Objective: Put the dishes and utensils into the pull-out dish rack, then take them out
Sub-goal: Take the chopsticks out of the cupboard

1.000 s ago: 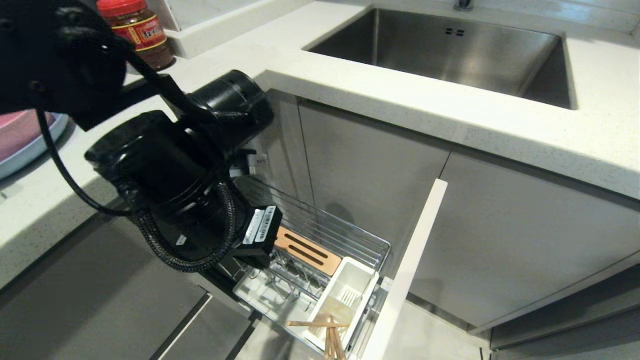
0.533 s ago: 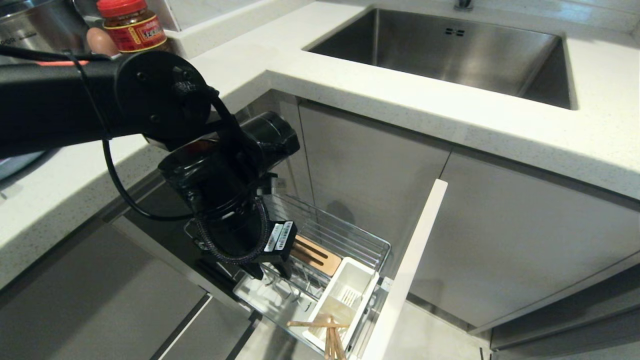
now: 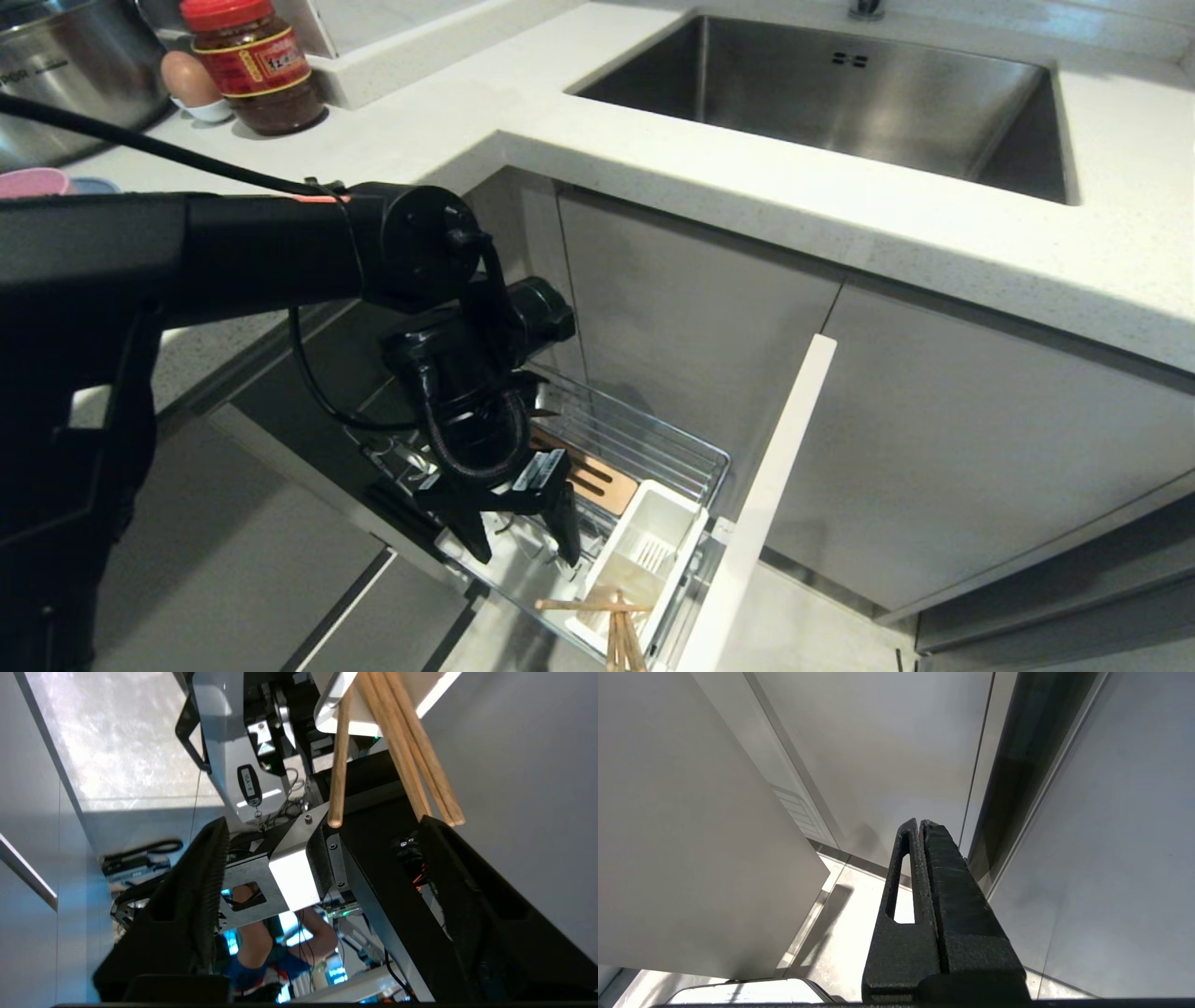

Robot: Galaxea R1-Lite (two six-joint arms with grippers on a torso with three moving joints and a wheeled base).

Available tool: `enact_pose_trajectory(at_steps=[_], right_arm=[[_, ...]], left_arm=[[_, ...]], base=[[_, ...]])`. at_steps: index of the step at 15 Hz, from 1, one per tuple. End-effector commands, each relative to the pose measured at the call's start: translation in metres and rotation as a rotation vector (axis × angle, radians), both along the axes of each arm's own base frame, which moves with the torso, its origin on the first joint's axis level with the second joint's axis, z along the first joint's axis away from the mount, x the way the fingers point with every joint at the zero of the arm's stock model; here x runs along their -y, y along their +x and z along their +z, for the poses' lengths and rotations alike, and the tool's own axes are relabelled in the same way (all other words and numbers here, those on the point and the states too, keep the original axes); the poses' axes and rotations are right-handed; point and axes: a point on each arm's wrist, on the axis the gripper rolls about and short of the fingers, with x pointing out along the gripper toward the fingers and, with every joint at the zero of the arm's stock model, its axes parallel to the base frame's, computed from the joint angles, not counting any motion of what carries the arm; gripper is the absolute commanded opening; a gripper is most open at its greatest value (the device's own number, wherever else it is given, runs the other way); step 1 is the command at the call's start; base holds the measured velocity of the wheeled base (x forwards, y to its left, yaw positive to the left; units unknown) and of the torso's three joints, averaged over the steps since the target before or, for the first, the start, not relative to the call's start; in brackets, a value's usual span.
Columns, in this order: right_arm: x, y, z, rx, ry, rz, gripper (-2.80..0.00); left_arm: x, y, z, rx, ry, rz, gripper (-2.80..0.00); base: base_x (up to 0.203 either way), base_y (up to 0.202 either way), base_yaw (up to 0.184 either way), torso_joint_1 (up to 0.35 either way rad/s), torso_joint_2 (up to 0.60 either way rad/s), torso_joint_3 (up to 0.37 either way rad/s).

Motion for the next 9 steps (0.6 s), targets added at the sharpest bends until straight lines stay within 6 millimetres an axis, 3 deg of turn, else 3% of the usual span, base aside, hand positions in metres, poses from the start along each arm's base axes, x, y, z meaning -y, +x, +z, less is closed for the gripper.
enact_pose_trajectory(at_steps=[1,4,9], right_arm=[[0.0,0.0,0.0,0.005,0.0,0.0,-2.8],[0.0,0.0,0.0,0.005,0.0,0.0,-2.8],[0.0,0.0,0.0,0.005,0.0,0.0,-2.8]], left_arm=[[0.002,0.004,-0.017,-0.081,0.057,-0.008,0.0],[0.001,0.001,-0.024,-0.151,0.091,-0.11,0.0],[0.006,0.008,-0.042,-0.195,0.116,-0.116,0.0]], base=[[0.0,0.0,0.0,0.0,0.0,0.0],[0.0,0.0,0.0,0.0,0.0,0.0],[0.0,0.0,0.0,0.0,0.0,0.0]])
